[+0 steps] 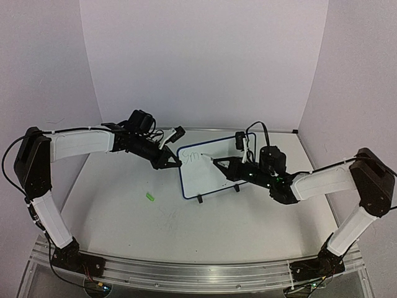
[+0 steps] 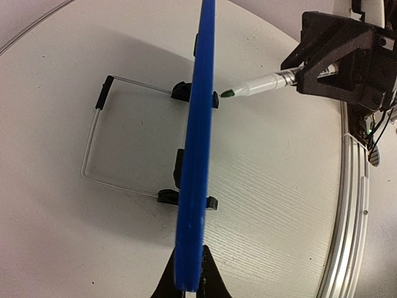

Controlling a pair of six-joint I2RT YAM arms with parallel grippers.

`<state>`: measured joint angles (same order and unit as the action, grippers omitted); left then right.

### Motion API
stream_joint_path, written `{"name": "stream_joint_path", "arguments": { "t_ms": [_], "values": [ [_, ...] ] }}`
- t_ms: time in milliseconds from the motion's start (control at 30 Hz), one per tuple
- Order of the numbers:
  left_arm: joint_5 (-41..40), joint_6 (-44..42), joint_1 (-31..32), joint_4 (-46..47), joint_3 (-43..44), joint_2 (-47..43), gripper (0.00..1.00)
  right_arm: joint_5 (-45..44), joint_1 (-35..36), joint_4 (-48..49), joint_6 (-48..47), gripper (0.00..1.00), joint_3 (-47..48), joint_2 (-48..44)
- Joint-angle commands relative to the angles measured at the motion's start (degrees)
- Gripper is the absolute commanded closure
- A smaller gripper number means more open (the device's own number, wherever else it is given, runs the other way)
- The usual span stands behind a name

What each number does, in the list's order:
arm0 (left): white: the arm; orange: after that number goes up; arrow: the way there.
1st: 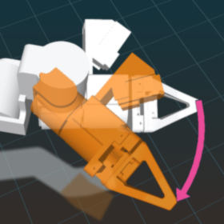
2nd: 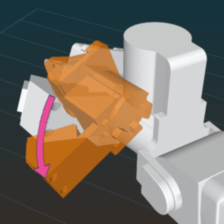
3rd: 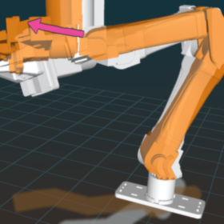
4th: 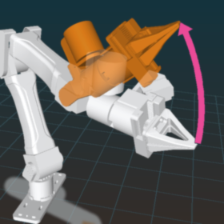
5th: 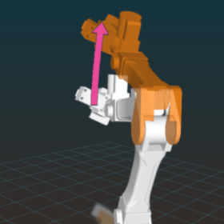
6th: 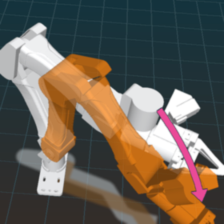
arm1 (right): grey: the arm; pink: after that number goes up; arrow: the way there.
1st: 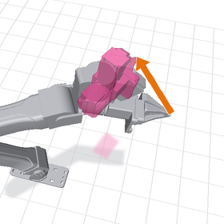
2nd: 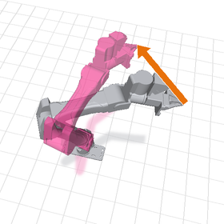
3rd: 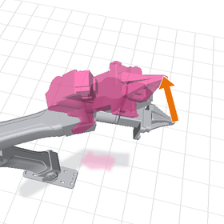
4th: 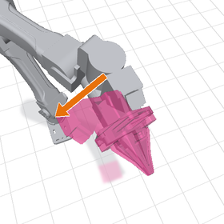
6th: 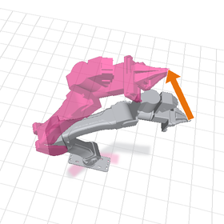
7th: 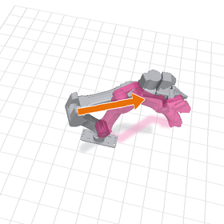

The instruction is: Write a sentence on the whiteboard

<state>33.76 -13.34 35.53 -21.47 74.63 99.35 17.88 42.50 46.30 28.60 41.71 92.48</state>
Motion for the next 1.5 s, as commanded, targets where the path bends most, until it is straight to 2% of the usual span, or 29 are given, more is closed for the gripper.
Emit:
{"name": "stream_joint_path", "arguments": {
  "t_ms": [0,433,800,1200,1467],
  "values": [
    [-2.96,-2.10,0.60,-3.47,0.25,-0.47,1.00,-1.39,-0.23,1.47,-0.45,1.00,1.20,-1.26],
    [-2.99,-2.21,0.60,-3.53,0.25,-0.47,1.00,-1.28,-0.22,1.45,-0.82,1.00,4.39,2.50],
    [-3.08,-2.27,0.60,-3.57,0.26,-0.46,1.00,-3.25,-0.18,1.59,0.63,1.00,0.68,2.35],
    [-2.88,-2.20,0.60,-3.49,0.34,-0.10,1.00,-0.71,-0.21,1.64,0.63,1.00,-0.11,1.49],
    [-2.91,-2.24,0.59,-3.49,0.34,-0.18,1.00,1.85,0.17,1.04,0.47,1.00,0.62,-2.70]
  ]
}}
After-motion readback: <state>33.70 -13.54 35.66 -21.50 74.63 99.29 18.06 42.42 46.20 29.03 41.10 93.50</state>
